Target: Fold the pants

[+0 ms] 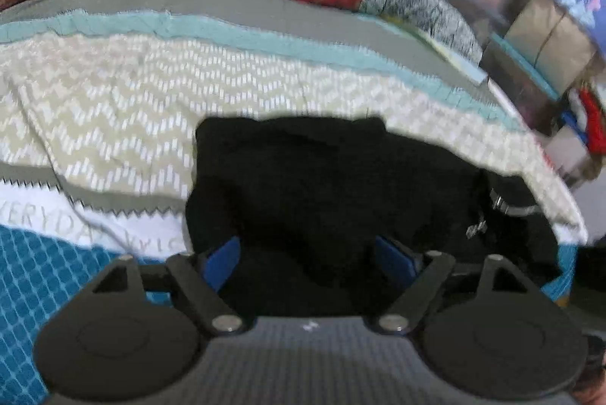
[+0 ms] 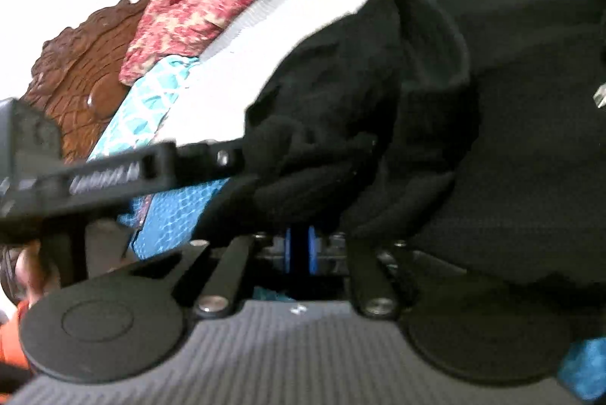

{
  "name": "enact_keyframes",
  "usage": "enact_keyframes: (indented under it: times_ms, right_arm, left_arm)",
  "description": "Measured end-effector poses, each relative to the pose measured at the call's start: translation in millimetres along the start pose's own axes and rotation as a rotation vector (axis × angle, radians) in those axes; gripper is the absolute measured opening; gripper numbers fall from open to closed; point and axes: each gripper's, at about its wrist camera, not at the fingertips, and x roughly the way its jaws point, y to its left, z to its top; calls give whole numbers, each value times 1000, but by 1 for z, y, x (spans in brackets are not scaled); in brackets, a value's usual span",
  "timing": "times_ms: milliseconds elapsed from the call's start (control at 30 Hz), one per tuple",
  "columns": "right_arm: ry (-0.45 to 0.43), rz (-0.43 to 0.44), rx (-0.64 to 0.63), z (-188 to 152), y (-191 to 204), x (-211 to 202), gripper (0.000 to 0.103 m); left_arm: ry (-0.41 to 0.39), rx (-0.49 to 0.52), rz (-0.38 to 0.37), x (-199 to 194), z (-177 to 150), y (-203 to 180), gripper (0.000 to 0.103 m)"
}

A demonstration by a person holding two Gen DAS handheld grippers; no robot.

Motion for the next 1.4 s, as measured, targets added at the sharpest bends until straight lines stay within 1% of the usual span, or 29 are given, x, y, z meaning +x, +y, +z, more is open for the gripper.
enact_keyframes:
  times_ms: [67, 133, 200, 267, 333, 367, 400, 433, 467, 500, 533, 600, 633, 667, 700, 733, 800, 833, 867, 933, 1000, 1033, 1133, 1167, 1200, 1233, 1267, 1300, 1400]
  right_arm:
    - [-35, -2, -9, 1, -1, -15, 15]
    - [-78, -29, -15, 4, -3, -30, 17]
    - [-116, -65, -4, 6, -6, -42, 18]
    - [-140, -106, 20, 5, -15, -49, 23]
    - [-133, -169, 60, 5, -25, -45, 28]
    - [-113, -212, 89, 4, -31, -40, 30]
    - [-89, -249, 117, 3, -37, -33, 30]
    - [-62, -273, 147, 2, -42, -27, 30]
    - [-52, -273, 170, 3, -47, -29, 30]
    - [-63, -253, 183, 2, -48, -32, 30]
    - [-92, -233, 171, 2, -45, -40, 30]
    - [-199, -206, 122, 3, -37, -68, 33]
    - [-268, -205, 107, 1, -37, -86, 41]
    - [-337, -222, 100, -2, -39, -104, 45]
    - [-400, -259, 97, -4, -41, -120, 46]
    - [-470, -320, 97, -6, -46, -138, 47]
    - [-576, -427, 120, -13, -59, -169, 53]
    - [-622, -472, 149, -16, -69, -182, 60]
    - [-649, -513, 188, -19, -81, -192, 66]
    - [-663, -567, 251, -26, -107, -204, 67]
    - [-623, -605, 298, -31, -134, -203, 68]
    - [-598, -611, 317, -33, -145, -201, 68]
    - [-530, -570, 374, -31, -158, -178, 67]
    - [-515, -556, 379, -31, -157, -172, 59]
    - [-507, -565, 368, -30, -150, -168, 47]
    - [-497, -583, 349, -28, -142, -163, 25]
    - [-500, -583, 325, -24, -129, -164, 21]
    - [-506, -577, 267, -23, -111, -163, 21]
    - [-501, -581, 46, -19, -51, -158, 20]
  left_arm:
    - [-27, -7, -7, -4, 8, 0, 80]
    - [-28, -15, -15, -1, 12, -1, 80]
    - [-4, -11, -16, 8, 11, -4, 80]
    - [41, 6, -2, 22, 4, -7, 80]
    - [113, 32, 45, 42, -6, -8, 81]
    - [127, 71, 82, 50, -12, -10, 83]
    - [114, 111, 103, 52, -15, -15, 87]
    - [112, 129, 112, 52, -16, -17, 87]
    - [122, 128, 120, 52, -14, -19, 87]
    - [131, 121, 123, 50, -12, -19, 87]
    - [136, 105, 118, 46, -8, -19, 85]
    - [128, 50, 79, 32, -2, -14, 85]
    - [111, 26, 48, 23, 2, -13, 85]
    - [95, 15, 30, 16, 4, -11, 85]
    - [75, 10, 19, 9, 7, -11, 85]
    - [62, 9, 16, 5, 9, -13, 85]
    - [50, 10, 8, 0, 15, -18, 85]
    - [51, 12, 4, 0, 16, -21, 85]
    - [56, 17, -1, 0, 18, -24, 85]
    - [68, 30, -9, 3, 19, -32, 85]
    - [84, 47, -16, 7, 19, -39, 85]
    - [90, 58, -19, 8, 20, -43, 85]
    - [97, 95, -22, 8, 21, -59, 86]
    - [97, 109, -24, 8, 22, -64, 86]
    - [97, 123, -29, 7, 25, -70, 86]
    - [96, 137, -38, 8, 29, -76, 87]
    - [94, 151, -48, 8, 33, -84, 88]
    - [91, 168, -59, 9, 38, -92, 90]
    - [84, 224, -106, 12, 52, -124, 97]
